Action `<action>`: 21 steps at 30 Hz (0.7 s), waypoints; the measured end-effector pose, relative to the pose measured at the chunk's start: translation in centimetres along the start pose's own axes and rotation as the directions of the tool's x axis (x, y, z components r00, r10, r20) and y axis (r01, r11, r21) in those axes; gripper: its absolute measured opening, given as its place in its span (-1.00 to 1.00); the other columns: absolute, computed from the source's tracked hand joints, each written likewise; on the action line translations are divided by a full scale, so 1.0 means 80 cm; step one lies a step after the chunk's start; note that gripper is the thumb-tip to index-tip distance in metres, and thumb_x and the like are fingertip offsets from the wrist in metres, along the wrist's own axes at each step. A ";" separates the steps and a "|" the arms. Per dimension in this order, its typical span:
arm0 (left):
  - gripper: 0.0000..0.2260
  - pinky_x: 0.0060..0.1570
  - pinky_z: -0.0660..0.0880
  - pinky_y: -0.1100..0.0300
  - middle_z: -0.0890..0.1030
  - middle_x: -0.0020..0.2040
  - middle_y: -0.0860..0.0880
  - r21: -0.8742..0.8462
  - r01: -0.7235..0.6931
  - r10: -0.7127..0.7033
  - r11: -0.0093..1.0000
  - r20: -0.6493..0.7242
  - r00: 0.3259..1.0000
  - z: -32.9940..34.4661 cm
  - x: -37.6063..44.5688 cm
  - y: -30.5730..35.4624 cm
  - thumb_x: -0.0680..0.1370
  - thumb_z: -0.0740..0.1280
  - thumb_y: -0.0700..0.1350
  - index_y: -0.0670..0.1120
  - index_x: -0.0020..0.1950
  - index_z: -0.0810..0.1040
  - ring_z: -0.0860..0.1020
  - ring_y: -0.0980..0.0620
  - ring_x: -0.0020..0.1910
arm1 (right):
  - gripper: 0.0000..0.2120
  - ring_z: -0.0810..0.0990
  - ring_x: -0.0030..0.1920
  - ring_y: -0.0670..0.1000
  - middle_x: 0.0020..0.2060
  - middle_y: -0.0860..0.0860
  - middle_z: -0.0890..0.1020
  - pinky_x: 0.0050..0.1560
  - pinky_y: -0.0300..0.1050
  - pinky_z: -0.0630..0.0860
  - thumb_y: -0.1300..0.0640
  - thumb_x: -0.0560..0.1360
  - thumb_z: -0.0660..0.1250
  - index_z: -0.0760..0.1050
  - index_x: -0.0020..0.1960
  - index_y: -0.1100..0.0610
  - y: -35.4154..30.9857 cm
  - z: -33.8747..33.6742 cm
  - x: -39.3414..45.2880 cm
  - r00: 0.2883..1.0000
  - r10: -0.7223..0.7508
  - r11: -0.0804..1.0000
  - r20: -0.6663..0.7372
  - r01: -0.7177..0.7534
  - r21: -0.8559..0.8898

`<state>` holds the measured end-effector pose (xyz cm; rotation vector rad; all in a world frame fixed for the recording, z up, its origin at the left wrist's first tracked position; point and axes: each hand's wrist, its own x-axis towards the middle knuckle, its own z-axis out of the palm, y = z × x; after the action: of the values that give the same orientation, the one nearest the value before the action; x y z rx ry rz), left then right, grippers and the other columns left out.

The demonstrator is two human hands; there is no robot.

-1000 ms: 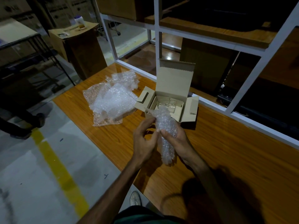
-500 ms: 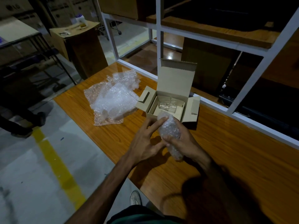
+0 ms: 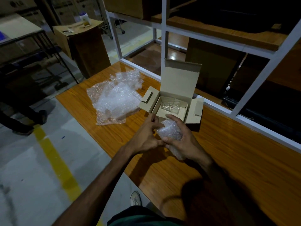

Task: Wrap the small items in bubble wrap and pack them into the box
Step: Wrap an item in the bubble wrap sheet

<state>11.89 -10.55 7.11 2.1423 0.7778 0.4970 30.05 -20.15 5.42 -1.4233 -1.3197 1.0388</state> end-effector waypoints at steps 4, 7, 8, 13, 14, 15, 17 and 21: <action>-0.68 0.02 0.52 0.29 0.37 0.10 0.04 -0.078 0.026 -0.026 0.997 0.001 1.000 -0.008 -0.001 0.005 0.36 0.67 0.01 0.15 -0.01 0.61 0.43 0.14 0.15 | -0.37 0.61 0.26 0.08 0.36 -0.03 0.43 0.07 0.16 0.73 -0.08 0.42 0.62 0.39 0.38 -0.24 -0.007 0.002 0.002 0.999 -0.002 1.000 -0.037 0.003 0.028; -0.47 0.00 0.59 0.25 0.47 0.23 0.10 -0.138 0.016 -0.036 0.990 -0.141 0.989 -0.009 -0.007 0.015 0.36 0.69 -0.07 0.07 0.24 0.55 0.53 0.16 0.18 | -0.48 0.69 0.10 0.02 0.20 -0.05 0.53 -0.04 0.06 0.74 -0.03 0.46 0.61 0.38 0.27 -0.13 -0.017 -0.004 0.005 0.997 -0.026 0.999 -0.076 0.030 0.045; -0.37 -0.01 0.60 0.25 0.50 0.27 0.13 -0.159 0.020 -0.047 0.987 -0.165 0.985 -0.008 -0.009 0.018 0.35 0.69 -0.08 0.06 0.34 0.50 0.55 0.17 0.19 | -0.47 0.69 0.08 0.00 0.18 -0.05 0.54 -0.06 0.04 0.74 -0.11 0.43 0.61 0.38 0.24 -0.11 -0.018 -0.006 0.007 0.996 -0.023 0.999 -0.086 0.025 0.020; -0.16 0.10 0.67 0.10 0.54 0.36 0.16 -0.225 0.065 -0.093 0.972 -0.116 0.989 0.002 -0.015 0.022 0.35 0.69 0.01 0.14 0.54 0.36 0.57 0.16 0.29 | -0.61 0.71 -0.02 -0.05 0.04 -0.04 0.63 -0.13 -0.11 0.71 -0.14 0.43 0.61 0.50 0.10 -0.05 -0.025 -0.011 0.012 0.993 -0.001 1.000 -0.121 -0.002 -0.018; -0.17 0.09 0.67 0.10 0.55 0.36 0.16 -0.244 0.065 -0.095 0.968 -0.113 0.989 0.005 -0.015 0.023 0.36 0.69 0.01 0.13 0.54 0.36 0.57 0.16 0.29 | -0.67 0.71 -0.04 -0.07 0.01 -0.04 0.65 -0.14 -0.14 0.70 -0.07 0.45 0.60 0.53 0.08 -0.04 -0.026 -0.011 0.013 0.993 -0.003 1.000 -0.119 0.001 -0.011; -0.19 0.08 0.67 0.13 0.55 0.36 0.16 -0.259 0.065 -0.098 0.964 -0.119 0.988 0.008 -0.014 0.024 0.38 0.68 0.01 0.13 0.54 0.37 0.57 0.17 0.29 | -0.72 0.71 -0.04 -0.09 -0.01 -0.04 0.67 -0.15 -0.17 0.69 -0.04 0.46 0.60 0.56 0.07 -0.04 -0.027 -0.010 0.013 0.994 -0.002 1.000 -0.112 0.002 -0.003; -0.22 0.06 0.66 0.19 0.54 0.37 0.18 -0.270 0.064 -0.103 0.961 -0.131 0.986 0.010 -0.013 0.026 0.41 0.66 0.00 0.13 0.55 0.38 0.56 0.21 0.29 | -0.76 0.72 -0.05 -0.09 -0.02 -0.03 0.70 -0.14 -0.19 0.67 -0.01 0.48 0.59 0.62 0.07 -0.04 -0.028 -0.010 0.013 0.995 0.010 1.000 -0.101 -0.009 0.012; -0.25 0.05 0.68 0.16 0.51 0.37 0.21 -0.325 0.087 -0.129 0.942 -0.110 0.985 0.014 -0.012 0.031 0.47 0.61 0.04 0.13 0.58 0.34 0.57 0.27 0.25 | -0.81 0.75 -0.08 -0.03 -0.05 0.01 0.73 -0.17 -0.15 0.69 -0.05 0.49 0.57 0.65 0.03 -0.03 -0.033 -0.015 0.018 0.991 0.041 0.999 -0.129 -0.043 -0.009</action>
<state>12.70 -13.01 8.28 1.7708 0.8212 0.6621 30.70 -18.79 8.28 -1.5071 -1.2092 0.9513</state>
